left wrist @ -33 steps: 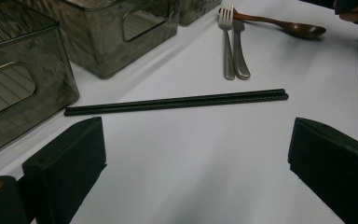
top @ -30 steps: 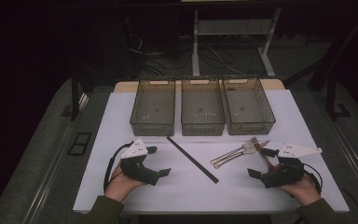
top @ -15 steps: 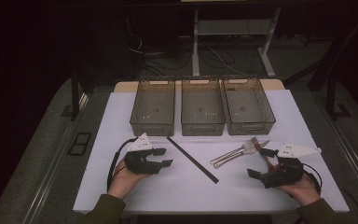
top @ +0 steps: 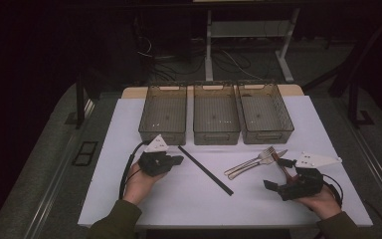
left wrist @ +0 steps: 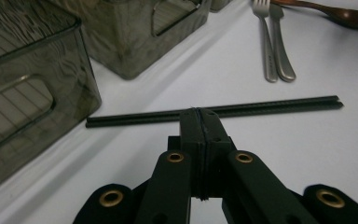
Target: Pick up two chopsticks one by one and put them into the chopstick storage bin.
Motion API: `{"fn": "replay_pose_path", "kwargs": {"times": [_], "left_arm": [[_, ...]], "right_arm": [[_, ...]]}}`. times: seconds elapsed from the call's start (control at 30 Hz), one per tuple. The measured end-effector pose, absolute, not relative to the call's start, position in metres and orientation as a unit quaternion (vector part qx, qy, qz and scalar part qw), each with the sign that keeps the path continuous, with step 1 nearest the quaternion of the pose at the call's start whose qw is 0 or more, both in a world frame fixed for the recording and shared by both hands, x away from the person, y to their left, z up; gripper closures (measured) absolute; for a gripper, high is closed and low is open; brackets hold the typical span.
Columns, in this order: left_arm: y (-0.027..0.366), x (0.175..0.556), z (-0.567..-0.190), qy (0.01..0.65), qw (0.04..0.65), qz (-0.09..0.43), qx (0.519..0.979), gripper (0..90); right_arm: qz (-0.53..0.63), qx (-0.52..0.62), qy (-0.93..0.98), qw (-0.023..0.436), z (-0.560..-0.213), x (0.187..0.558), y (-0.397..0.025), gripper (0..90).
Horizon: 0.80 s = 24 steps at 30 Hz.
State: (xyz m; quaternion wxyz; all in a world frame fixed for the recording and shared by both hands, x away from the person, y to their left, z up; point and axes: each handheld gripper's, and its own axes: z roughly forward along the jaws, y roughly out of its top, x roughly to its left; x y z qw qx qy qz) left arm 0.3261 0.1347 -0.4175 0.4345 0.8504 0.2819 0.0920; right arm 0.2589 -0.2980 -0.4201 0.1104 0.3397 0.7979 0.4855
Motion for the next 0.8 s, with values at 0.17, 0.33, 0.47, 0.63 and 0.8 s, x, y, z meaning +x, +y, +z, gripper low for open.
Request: {"fn": "replay_pose_path", "kwargs": {"times": [0.17, 0.33, 0.47, 0.63, 0.8], "left_arm": [[0.126, 0.34, -0.422, 0.279, 0.417, 0.103, 0.859, 88.6], [0.12, 0.353, -0.427, 0.283, 0.404, 0.111, 0.863, 88.6], [0.115, 0.365, -0.431, 0.292, 0.398, 0.121, 0.861, 88.7], [0.111, 0.38, -0.438, 0.295, 0.379, 0.138, 0.866, 88.7], [0.11, 0.387, -0.441, 0.295, 0.369, 0.148, 0.869, 88.7]], "right_arm": [[0.485, 0.34, 0.798, 0.11, -0.42, 0.259, -0.298, 3.1], [0.486, 0.34, 0.797, 0.11, -0.42, 0.259, -0.298, 3.0], [0.486, 0.34, 0.797, 0.11, -0.42, 0.259, -0.299, 3.1], [0.487, 0.341, 0.797, 0.109, -0.42, 0.259, -0.299, 3.1], [0.487, 0.343, 0.796, 0.109, -0.42, 0.259, -0.299, 3.1]]}}
